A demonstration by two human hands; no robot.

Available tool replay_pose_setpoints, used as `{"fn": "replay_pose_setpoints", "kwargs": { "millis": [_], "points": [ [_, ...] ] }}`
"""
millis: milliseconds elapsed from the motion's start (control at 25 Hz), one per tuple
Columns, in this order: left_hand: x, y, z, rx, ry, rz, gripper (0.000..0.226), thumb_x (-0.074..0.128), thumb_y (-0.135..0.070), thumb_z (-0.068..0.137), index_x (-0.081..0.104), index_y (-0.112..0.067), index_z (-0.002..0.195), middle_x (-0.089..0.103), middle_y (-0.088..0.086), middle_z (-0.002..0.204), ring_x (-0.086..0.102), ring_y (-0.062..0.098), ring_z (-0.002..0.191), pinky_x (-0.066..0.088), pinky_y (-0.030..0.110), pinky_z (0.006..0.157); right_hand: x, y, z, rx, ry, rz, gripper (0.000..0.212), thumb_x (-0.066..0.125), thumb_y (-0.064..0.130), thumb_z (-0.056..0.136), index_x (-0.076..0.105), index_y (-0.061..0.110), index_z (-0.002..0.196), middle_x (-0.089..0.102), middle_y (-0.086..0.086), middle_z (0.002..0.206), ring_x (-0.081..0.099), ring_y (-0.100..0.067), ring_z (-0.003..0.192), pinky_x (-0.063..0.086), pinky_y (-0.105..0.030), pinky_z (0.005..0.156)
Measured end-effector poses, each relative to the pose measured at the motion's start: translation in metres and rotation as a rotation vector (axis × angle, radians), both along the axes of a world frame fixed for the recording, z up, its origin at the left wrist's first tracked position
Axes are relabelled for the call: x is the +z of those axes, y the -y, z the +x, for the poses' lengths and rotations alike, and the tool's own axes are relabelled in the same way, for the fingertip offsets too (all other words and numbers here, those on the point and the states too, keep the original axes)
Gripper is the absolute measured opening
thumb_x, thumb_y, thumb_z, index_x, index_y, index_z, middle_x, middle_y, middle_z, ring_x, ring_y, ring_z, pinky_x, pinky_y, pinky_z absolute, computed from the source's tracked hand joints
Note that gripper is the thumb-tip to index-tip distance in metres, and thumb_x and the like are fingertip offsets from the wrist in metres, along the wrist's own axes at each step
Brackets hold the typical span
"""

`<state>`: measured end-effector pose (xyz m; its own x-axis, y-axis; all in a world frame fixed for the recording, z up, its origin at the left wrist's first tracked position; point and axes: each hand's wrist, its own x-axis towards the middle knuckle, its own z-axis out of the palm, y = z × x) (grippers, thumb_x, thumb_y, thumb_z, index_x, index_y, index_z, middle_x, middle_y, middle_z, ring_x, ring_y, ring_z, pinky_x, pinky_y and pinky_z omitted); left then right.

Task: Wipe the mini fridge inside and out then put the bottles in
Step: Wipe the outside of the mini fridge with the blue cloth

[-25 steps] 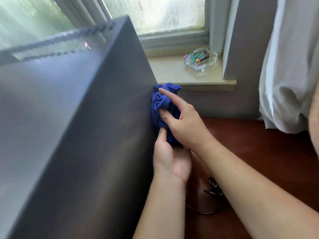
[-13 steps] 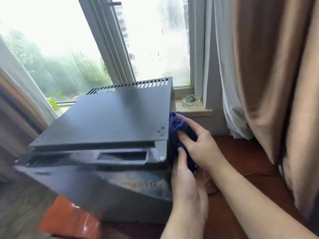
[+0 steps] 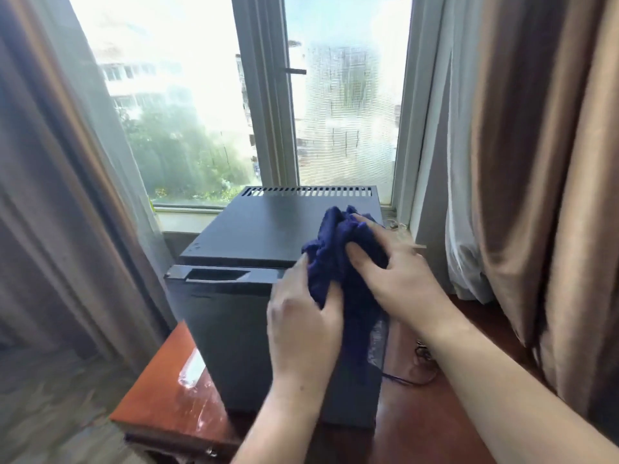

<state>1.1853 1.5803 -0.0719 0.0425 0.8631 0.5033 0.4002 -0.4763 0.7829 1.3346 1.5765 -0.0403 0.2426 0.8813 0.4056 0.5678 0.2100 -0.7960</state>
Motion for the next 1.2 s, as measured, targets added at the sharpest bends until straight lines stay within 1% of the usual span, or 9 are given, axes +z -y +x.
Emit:
{"fn": "replay_pose_setpoints", "kwargs": {
  "millis": [80, 200, 320, 440, 600, 720, 800, 960, 1200],
  "points": [
    [0.007, -0.054, -0.037, 0.238, -0.465, 0.06, 0.049, 0.065, -0.036, 0.094, 0.056, -0.027, 0.141, 0.058, 0.0, 0.136, 0.049, 0.026, 0.127, 0.042, 0.045, 0.107, -0.003, -0.029, -0.014, -0.111, 0.392, -0.282, 0.047, 0.053, 0.05, 0.095, 0.047, 0.047, 0.142, 0.053, 0.015, 0.146, 0.044, -0.016, 0.141, 0.031, -0.045, 0.117],
    [0.019, -0.113, -0.068, 0.157, -0.719, -0.074, 0.064, 0.06, -0.036, 0.096, 0.036, -0.033, 0.155, 0.031, 0.002, 0.16, 0.028, 0.03, 0.145, 0.03, 0.049, 0.116, -0.012, -0.073, -0.032, -0.15, 0.589, -0.492, 0.047, 0.044, 0.047, 0.099, 0.042, 0.038, 0.146, 0.032, -0.001, 0.164, 0.024, -0.024, 0.153, 0.008, -0.063, 0.121],
    [0.02, -0.165, -0.069, -0.156, -0.787, 0.015, 0.081, 0.049, -0.008, 0.096, 0.017, -0.04, 0.162, 0.019, -0.006, 0.17, 0.021, 0.021, 0.154, 0.023, 0.037, 0.124, -0.001, -0.12, -0.042, -0.067, 0.639, -0.527, 0.039, 0.042, 0.04, 0.1, 0.049, 0.031, 0.137, 0.044, -0.004, 0.154, 0.037, -0.028, 0.144, 0.017, -0.059, 0.118],
    [0.033, -0.209, -0.059, -0.276, -0.868, -0.008, 0.082, 0.042, 0.002, 0.094, 0.023, -0.04, 0.162, 0.025, -0.01, 0.169, 0.026, 0.013, 0.154, 0.02, 0.027, 0.125, 0.011, -0.168, -0.041, -0.034, 0.696, -0.59, 0.034, 0.041, 0.033, 0.101, 0.054, 0.023, 0.13, 0.052, -0.006, 0.144, 0.045, -0.03, 0.135, 0.027, -0.052, 0.114],
    [0.046, -0.275, -0.057, -0.409, -0.879, -0.164, 0.074, 0.046, -0.028, 0.098, 0.014, -0.038, 0.164, 0.012, -0.01, 0.172, 0.011, 0.005, 0.157, 0.007, 0.017, 0.122, 0.027, -0.238, -0.031, 0.008, 0.706, -0.679, 0.036, 0.046, 0.025, 0.098, 0.056, 0.017, 0.131, 0.056, -0.009, 0.141, 0.048, -0.032, 0.135, 0.03, -0.054, 0.116],
    [0.042, -0.326, -0.054, -0.468, -0.964, -0.192, 0.101, 0.059, -0.066, 0.088, -0.003, -0.04, 0.163, -0.002, -0.015, 0.171, 0.001, 0.005, 0.158, 0.003, 0.019, 0.12, 0.026, -0.291, -0.026, -0.039, 0.68, -0.671, 0.039, 0.048, 0.022, 0.097, 0.056, 0.014, 0.134, 0.058, -0.009, 0.14, 0.05, -0.034, 0.134, 0.033, -0.053, 0.116],
    [0.04, -0.362, -0.049, -0.477, -0.997, -0.142, 0.108, 0.067, -0.062, 0.089, -0.005, -0.034, 0.164, -0.003, -0.009, 0.172, 0.002, 0.011, 0.159, 0.005, 0.024, 0.126, 0.021, -0.322, -0.022, -0.073, 0.655, -0.655, 0.038, 0.048, 0.023, 0.098, 0.058, 0.016, 0.134, 0.058, -0.009, 0.14, 0.05, -0.034, 0.135, 0.036, -0.053, 0.115],
    [0.039, -0.431, -0.035, -0.526, -0.963, -0.062, 0.088, 0.063, -0.039, 0.1, 0.006, -0.026, 0.165, 0.009, -0.001, 0.173, 0.009, 0.014, 0.159, 0.005, 0.023, 0.126, 0.012, -0.374, -0.011, -0.119, 0.659, -0.657, 0.04, 0.042, 0.026, 0.103, 0.052, 0.018, 0.141, 0.05, -0.013, 0.149, 0.047, -0.036, 0.138, 0.036, -0.051, 0.115],
    [0.031, -0.502, -0.018, -0.658, -0.89, 0.018, 0.078, 0.06, -0.03, 0.102, 0.014, -0.024, 0.165, 0.023, 0.003, 0.169, 0.023, 0.022, 0.155, 0.014, 0.027, 0.126, 0.002, -0.417, -0.025, -0.389, 0.651, -0.732, 0.039, 0.041, 0.02, 0.102, 0.046, 0.016, 0.14, 0.044, -0.014, 0.15, 0.045, -0.035, 0.137, 0.033, -0.056, 0.114]
  ]
}}
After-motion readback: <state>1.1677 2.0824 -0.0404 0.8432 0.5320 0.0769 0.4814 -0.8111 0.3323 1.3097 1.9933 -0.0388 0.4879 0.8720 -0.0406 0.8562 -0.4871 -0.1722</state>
